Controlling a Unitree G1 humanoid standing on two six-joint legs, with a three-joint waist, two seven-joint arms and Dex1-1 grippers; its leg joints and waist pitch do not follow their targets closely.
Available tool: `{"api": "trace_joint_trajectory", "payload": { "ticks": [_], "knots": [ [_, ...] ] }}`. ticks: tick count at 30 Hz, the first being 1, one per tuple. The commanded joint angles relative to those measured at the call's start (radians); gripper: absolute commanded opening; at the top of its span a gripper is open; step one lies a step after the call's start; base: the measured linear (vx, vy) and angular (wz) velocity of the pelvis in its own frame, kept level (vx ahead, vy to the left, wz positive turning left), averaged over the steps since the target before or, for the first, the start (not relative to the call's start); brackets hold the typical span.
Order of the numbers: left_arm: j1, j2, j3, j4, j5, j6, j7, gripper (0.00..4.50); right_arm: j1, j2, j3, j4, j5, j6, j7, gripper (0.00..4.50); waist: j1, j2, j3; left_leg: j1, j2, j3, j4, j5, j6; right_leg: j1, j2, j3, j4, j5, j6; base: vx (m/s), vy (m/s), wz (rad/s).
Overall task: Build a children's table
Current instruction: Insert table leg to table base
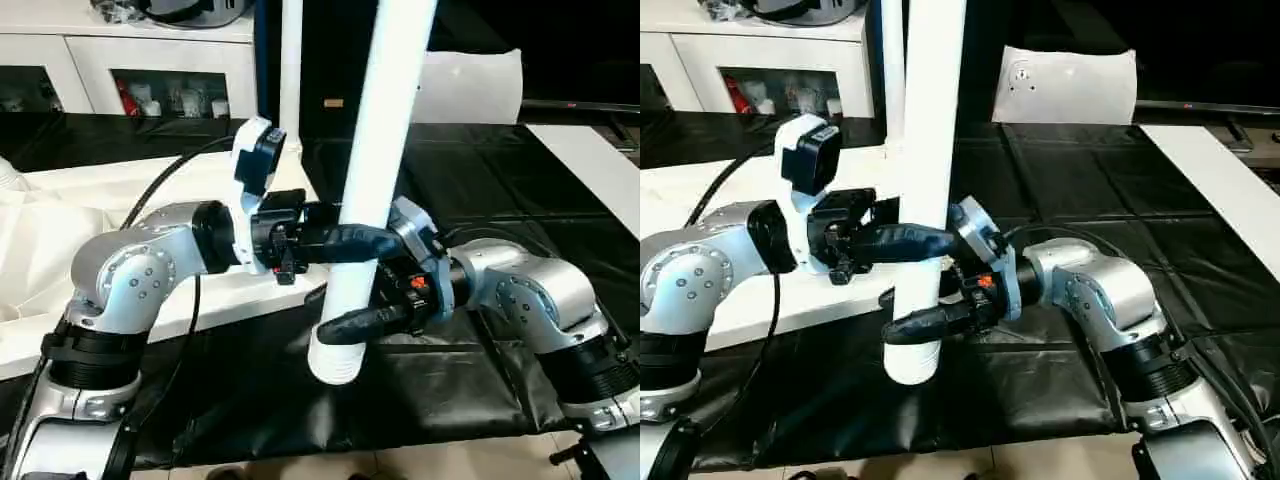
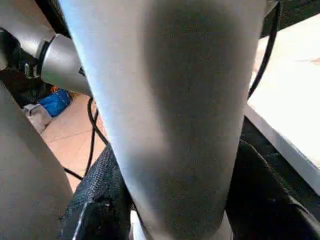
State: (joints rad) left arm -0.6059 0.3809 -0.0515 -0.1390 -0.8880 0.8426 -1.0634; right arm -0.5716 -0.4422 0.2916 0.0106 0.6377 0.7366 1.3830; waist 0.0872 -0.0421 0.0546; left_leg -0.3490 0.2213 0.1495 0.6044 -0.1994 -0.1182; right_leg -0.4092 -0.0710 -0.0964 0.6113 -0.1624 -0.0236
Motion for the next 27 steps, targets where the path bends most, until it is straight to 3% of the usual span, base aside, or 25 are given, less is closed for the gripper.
{"api": "trace_joint_trajectory", "payload": {
  "ticks": [1,7,10,11,12,14,15,20,21,26,27],
  "knots": [
    [-0.026,-0.008,-0.002,-0.004,0.025,-0.027,0.028,1.85,0.002,0.006,0.010,-0.014,-0.001,0.007,-0.006,1.99,-0.001,0.011,-0.070,-0.006,0.001,0.016,-0.065,-0.137,0.001,0.067,-0.051,0.046,-0.075,-0.317,-0.130,0.000,0.000,0.00],
    [-0.010,-0.017,0.009,-0.020,0.022,-0.027,0.055,1.85,0.018,0.012,-0.008,-0.026,0.012,0.025,-0.040,1.95,-0.001,0.013,-0.071,-0.006,0.001,0.015,-0.065,-0.138,0.001,0.069,-0.050,0.046,-0.073,-0.300,-0.138,0.000,0.000,0.00],
    [-0.006,-0.049,0.039,-0.030,-0.031,-0.008,0.076,1.85,0.030,0.019,-0.018,-0.039,0.021,0.035,-0.056,1.94,-0.001,0.019,-0.071,-0.005,0.002,0.015,-0.066,-0.142,-0.001,0.068,-0.050,0.045,-0.072,-0.293,-0.147,0.000,0.000,0.00],
    [-0.004,-0.059,0.046,-0.034,-0.043,-0.009,0.079,2.41,0.033,0.021,-0.020,-0.042,0.022,0.036,-0.060,1.94,-0.001,0.016,-0.071,-0.006,0.001,0.015,-0.065,-0.147,0.001,0.069,-0.049,0.045,-0.073,-0.291,-0.149,0.000,0.000,0.00],
    [0.003,-0.071,0.052,-0.048,-0.061,-0.009,0.082,2.55,0.041,0.026,-0.024,-0.048,0.025,0.039,-0.071,1.94,0.000,0.020,-0.071,-0.006,0.002,0.014,-0.065,-0.147,-0.001,0.069,-0.050,0.045,-0.073,-0.290,-0.149,0.000,0.000,0.00],
    [0.016,-0.096,0.061,-0.067,-0.082,-0.015,0.100,2.61,0.055,0.037,-0.035,-0.060,0.034,0.047,-0.093,1.93,0.000,0.017,-0.070,-0.005,0.003,0.014,-0.065,-0.147,-0.003,0.068,-0.050,0.044,-0.074,-0.290,-0.152,0.000,0.000,0.00],
    [0.019,-0.111,0.065,-0.067,-0.078,-0.028,0.116,2.91,0.060,0.042,-0.041,-0.064,0.041,0.052,-0.100,1.91,0.000,0.017,-0.072,-0.005,0.003,0.015,-0.065,-0.151,-0.002,0.068,-0.050,0.044,-0.075,-0.290,-0.152,0.000,0.000,0.00],
    [0.028,-0.164,0.075,-0.069,-0.063,-0.076,0.174,3.21,0.080,0.061,-0.059,-0.080,0.063,0.065,-0.124,1.91,0.001,0.012,-0.068,-0.005,0.001,0.015,-0.066,-0.168,0.002,0.067,-0.050,0.042,-0.085,-0.360,-0.113,0.000,0.000,0.00],
    [0.033,-0.180,0.078,-0.071,-0.061,-0.085,0.194,3.34,0.089,0.071,-0.064,-0.085,0.067,0.066,-0.138,1.91,0.001,0.015,-0.068,-0.005,-0.001,0.015,-0.065,-0.168,0.004,0.066,-0.049,0.041,-0.087,-0.379,-0.101,0.000,0.000,0.00],
    [0.055,-0.233,0.104,-0.074,-0.051,-0.122,0.262,3.67,0.119,0.129,-0.098,-0.090,0.069,0.050,-0.226,1.91,-0.001,0.011,-0.069,-0.008,0.001,0.015,-0.065,-0.158,0.001,0.064,-0.050,0.040,-0.089,-0.379,-0.091,0.000,0.000,0.00],
    [0.064,-0.278,0.140,-0.066,-0.050,-0.165,0.316,3.78,0.136,0.176,-0.121,-0.087,0.059,0.029,-0.299,1.91,-0.002,0.012,-0.068,-0.008,0.001,0.015,-0.065,-0.159,-0.002,0.064,-0.050,0.040,-0.092,-0.384,-0.087,0.000,0.000,0.00]
  ]
}}
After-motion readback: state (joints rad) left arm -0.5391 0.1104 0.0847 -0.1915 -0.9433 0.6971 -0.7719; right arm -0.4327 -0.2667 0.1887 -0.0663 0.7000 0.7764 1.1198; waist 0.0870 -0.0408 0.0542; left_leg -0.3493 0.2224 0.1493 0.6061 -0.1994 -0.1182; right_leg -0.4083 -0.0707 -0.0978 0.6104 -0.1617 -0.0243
